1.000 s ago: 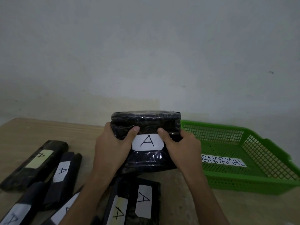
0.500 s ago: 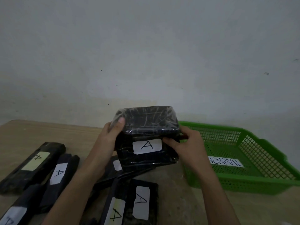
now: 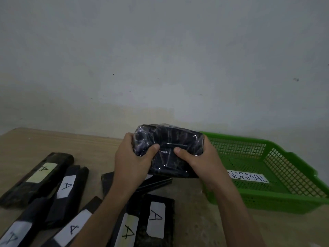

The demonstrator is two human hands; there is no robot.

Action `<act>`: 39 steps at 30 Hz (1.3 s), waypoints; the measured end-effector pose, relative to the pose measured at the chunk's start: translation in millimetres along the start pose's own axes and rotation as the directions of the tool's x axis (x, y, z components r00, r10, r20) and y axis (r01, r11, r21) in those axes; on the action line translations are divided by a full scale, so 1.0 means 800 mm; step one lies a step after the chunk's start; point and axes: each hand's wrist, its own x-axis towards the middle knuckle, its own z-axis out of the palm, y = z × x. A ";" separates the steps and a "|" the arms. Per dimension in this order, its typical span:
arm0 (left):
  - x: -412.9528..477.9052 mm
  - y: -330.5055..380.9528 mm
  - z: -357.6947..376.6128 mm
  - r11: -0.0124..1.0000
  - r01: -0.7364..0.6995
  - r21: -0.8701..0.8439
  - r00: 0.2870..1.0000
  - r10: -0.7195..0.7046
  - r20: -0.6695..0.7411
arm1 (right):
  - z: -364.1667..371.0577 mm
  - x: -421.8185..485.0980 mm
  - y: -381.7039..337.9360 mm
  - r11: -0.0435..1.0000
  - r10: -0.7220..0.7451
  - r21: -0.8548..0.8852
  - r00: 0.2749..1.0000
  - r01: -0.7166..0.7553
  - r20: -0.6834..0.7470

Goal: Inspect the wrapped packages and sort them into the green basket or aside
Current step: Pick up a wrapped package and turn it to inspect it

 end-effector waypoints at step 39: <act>0.033 0.004 -0.045 0.842 0.470 -0.266 0.880 -0.420 0.223 | 0.012 -0.016 -0.020 0.951 -0.305 0.122 0.927 0.284 0.218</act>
